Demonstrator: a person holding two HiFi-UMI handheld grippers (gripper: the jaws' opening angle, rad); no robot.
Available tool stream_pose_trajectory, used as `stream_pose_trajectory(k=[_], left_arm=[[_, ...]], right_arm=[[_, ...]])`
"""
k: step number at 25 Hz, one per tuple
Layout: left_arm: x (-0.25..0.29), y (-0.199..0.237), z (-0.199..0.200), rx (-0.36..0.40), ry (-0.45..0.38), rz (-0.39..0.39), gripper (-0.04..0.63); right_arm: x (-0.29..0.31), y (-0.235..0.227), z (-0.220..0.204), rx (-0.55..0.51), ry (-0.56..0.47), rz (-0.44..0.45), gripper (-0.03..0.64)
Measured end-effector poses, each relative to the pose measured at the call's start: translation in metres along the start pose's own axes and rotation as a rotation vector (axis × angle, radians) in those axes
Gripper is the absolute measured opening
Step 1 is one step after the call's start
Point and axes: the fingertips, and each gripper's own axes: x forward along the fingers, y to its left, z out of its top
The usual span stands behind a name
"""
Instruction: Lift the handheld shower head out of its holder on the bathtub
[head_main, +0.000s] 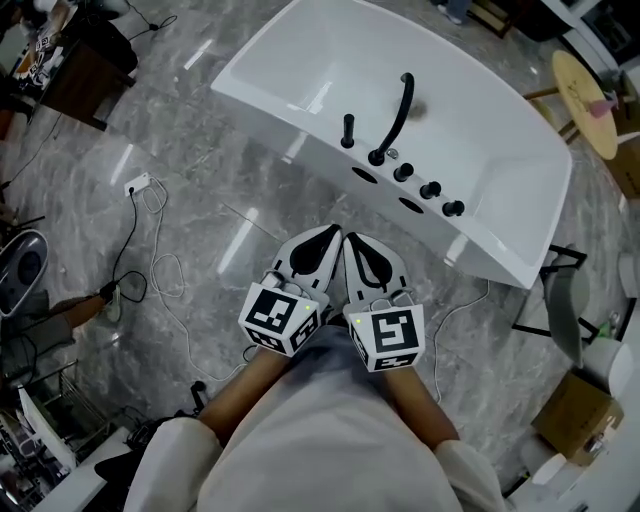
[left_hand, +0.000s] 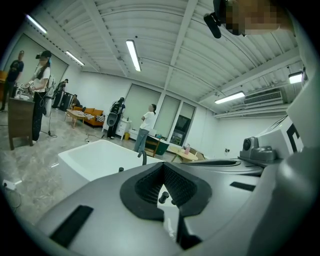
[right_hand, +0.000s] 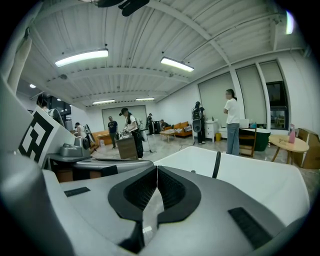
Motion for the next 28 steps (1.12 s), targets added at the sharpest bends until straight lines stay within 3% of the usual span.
stream_pose_trajectory(k=[17, 28], left_arm=[[0.026, 0.094, 0.07, 0.021, -0.078, -0.088, 0.006], [0.031, 0.117, 0.085, 0.025, -0.089, -0.117, 0.006]], right_arm=[[0.096, 0.011, 0.064, -0.043, -0.05, -0.089, 0.018], [0.118, 0.015, 0.077, -0.015, -0.075, -0.147, 0.018]])
